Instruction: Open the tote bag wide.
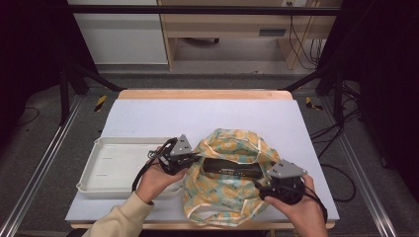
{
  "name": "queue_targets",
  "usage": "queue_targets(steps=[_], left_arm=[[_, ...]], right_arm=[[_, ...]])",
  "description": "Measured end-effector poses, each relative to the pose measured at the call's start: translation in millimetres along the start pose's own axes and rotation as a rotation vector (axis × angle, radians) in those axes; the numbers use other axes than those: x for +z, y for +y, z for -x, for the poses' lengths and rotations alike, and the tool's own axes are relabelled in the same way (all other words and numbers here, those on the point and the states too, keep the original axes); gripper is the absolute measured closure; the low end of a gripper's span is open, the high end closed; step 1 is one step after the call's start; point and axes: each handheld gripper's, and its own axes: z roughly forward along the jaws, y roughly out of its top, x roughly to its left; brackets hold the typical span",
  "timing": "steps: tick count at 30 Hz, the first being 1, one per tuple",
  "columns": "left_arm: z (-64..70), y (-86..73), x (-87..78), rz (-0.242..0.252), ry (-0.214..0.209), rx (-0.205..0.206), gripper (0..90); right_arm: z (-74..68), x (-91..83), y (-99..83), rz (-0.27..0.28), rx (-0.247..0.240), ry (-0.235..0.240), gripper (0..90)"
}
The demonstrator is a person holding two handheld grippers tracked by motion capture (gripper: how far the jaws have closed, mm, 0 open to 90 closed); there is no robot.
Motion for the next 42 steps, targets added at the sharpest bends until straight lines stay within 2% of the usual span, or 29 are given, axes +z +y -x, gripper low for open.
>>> queue_targets(steps=[2,5,7,10,11,12,15,18,19,21,23,26,28,30,32,34,36,39,42], left_arm=[[1.1,2.0,-2.1,0.009,0.000,0.004,89.6],[2.3,4.8,-5.5,0.021,-0.003,0.011,89.7],[3.2,6.4,-7.5,0.027,-0.004,0.015,89.7],[4.2,8.7,-10.7,0.034,-0.010,0.018,89.7],[5.0,9.7,-11.4,0.036,-0.013,0.019,89.7],[5.7,10.8,-12.2,0.038,-0.010,0.023,89.7],[7.8,13.0,-13.5,0.040,-0.008,0.032,89.7],[7.5,17.4,-10.1,0.038,0.004,0.033,89.7],[6.9,20.2,-8.1,0.039,0.005,0.035,89.8],[4.1,26.3,-2.1,0.034,0.017,0.047,89.7],[-2.0,31.4,6.6,0.028,0.020,0.033,89.8],[-13.0,36.7,22.5,-0.013,0.043,0.029,89.8],[-17.8,38.6,30.7,-0.042,0.051,0.032,89.9],[-20.1,39.4,35.8,-0.055,0.052,0.032,89.8],[-21.2,39.5,38.6,-0.071,0.060,0.041,89.9],[-22.1,38.7,40.0,-0.085,0.065,0.047,89.9],[-22.4,37.8,40.0,-0.091,0.069,0.047,89.8],[-23.0,37.2,37.4,-0.098,0.077,0.052,89.8],[-24.9,35.9,33.7,-0.106,0.088,0.057,89.8]], right_arm=[[11.5,9.9,2.5,-0.034,0.036,-0.059,25.8],[25.9,24.2,4.5,-0.046,0.077,-0.106,30.1],[32.8,33.5,3.7,-0.103,0.096,-0.146,31.1],[38.9,41.6,1.1,-0.130,0.117,-0.153,38.0],[40.2,43.3,0.4,-0.141,0.115,-0.149,45.7],[40.7,44.3,0.1,-0.140,0.111,-0.144,57.1],[44.9,47.3,0.4,-0.143,0.100,-0.110,76.0],[52.7,44.9,2.2,-0.113,0.109,-0.124,83.7],[55.8,43.4,3.8,-0.092,0.116,-0.140,85.0],[59.8,41.8,7.5,-0.075,0.096,-0.179,86.0],[62.7,42.2,8.9,-0.071,0.092,-0.202,85.9],[66.8,51.2,2.4,-0.086,0.103,-0.183,84.1],[67.7,58.7,-4.3,-0.097,0.108,-0.155,78.2],[67.1,61.6,-8.9,-0.096,0.115,-0.151,67.0],[65.6,57.4,-8.4,-0.087,0.127,-0.148,51.4],[63.5,49.7,-4.6,-0.072,0.126,-0.150,44.5],[59.5,39.3,0.7,-0.032,0.128,-0.138,37.1],[54.0,26.6,9.8,0.019,0.104,-0.123,29.6],[52.7,23.2,17.6,0.045,0.097,-0.112,27.7]])
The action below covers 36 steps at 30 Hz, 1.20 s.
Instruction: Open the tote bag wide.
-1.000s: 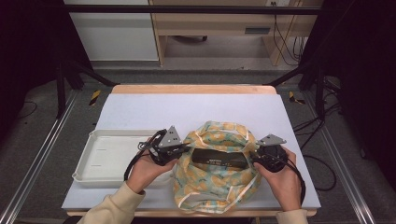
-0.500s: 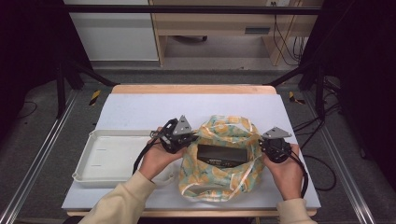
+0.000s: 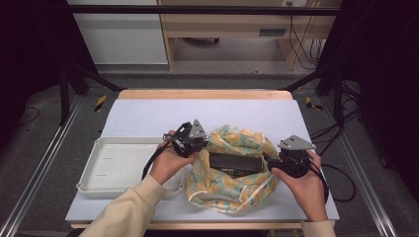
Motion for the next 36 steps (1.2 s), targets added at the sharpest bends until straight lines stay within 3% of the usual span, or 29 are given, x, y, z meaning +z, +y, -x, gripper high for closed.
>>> queue_targets(steps=[4,11,20,26,36], left_arm=[[-3.9,-6.5,-0.4,-0.031,0.000,0.010,89.8],[-7.6,-17.0,3.1,-0.052,-0.003,0.001,89.7],[-7.0,-18.4,-1.0,-0.039,-0.007,-0.006,89.8],[-9.5,-18.7,0.8,-0.049,-0.004,-0.007,89.9],[-12.5,-22.5,19.0,-0.125,-0.006,-0.019,89.7]], right_arm=[[4.5,10.8,1.4,-0.001,0.023,0.015,33.0],[0.1,22.1,-10.3,-0.015,0.012,-0.007,65.1],[-4.4,23.1,-13.6,0.006,-0.006,0.026,83.8],[-4.3,25.9,-15.2,0.003,-0.021,0.030,88.5],[-1.0,44.9,-18.9,-0.012,-0.012,0.033,89.0]])
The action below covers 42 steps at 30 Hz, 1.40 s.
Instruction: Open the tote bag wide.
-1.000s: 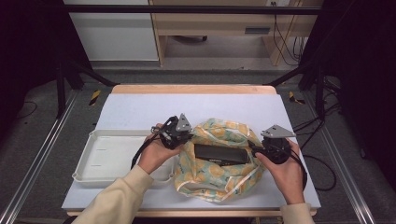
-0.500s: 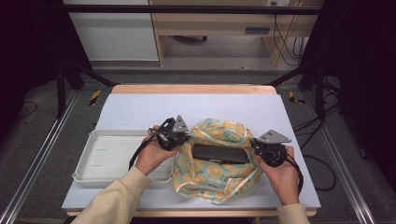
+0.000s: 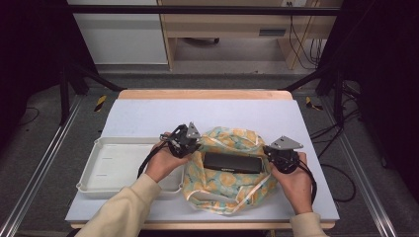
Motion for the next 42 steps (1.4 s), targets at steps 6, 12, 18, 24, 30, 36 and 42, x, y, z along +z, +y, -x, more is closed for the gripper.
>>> queue_targets(steps=[6,12,18,24,30,36,42], left_arm=[[1.6,0.2,11.4,-0.043,-0.009,0.003,89.7],[1.0,-0.2,21.5,-0.088,-0.027,-0.003,89.7],[2.6,-1.6,28.2,-0.133,-0.043,0.007,89.7],[4.6,-2.4,29.8,-0.162,-0.053,0.023,89.7],[6.1,-3.4,31.4,-0.185,-0.065,0.034,90.0],[7.0,-5.8,34.8,-0.200,-0.078,0.030,90.0],[9.5,-5.2,33.0,-0.209,-0.081,0.038,90.0]], right_arm=[[8.4,8.5,-7.9,-0.022,0.020,0.005,89.4],[11.8,17.7,-13.4,-0.066,0.048,0.018,89.6],[12.9,23.1,-18.6,-0.108,0.060,0.035,89.7],[13.9,26.7,-21.5,-0.130,0.055,0.042,89.7],[14.4,28.9,-22.5,-0.137,0.064,0.042,89.6],[14.3,31.1,-23.0,-0.149,0.051,0.036,89.6],[14.5,25.9,-21.8,-0.116,0.061,0.025,82.6]])
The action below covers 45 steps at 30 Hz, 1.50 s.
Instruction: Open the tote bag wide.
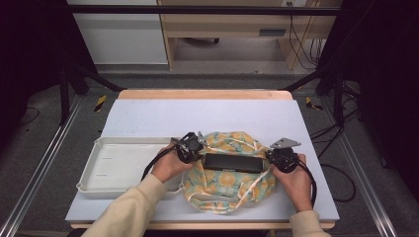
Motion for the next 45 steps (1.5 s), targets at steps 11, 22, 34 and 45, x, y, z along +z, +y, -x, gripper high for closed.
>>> queue_targets(steps=[11,22,34,45], left_arm=[[3.0,-4.4,-1.1,-0.030,-0.020,0.015,90.0],[5.8,-7.4,-4.0,-0.036,-0.018,0.026,90.0],[7.3,-13.6,-16.8,0.093,0.028,-0.018,75.8],[11.9,-15.5,-55.7,0.293,0.116,-0.070,46.9]], right_arm=[[0.0,-22.1,4.6,0.081,0.017,-0.021,72.0],[0.7,-1.6,8.7,0.048,-0.017,-0.016,90.0],[2.2,-16.6,7.3,0.096,0.026,-0.044,65.5],[-8.5,-54.8,20.3,0.214,0.033,-0.093,46.2]])
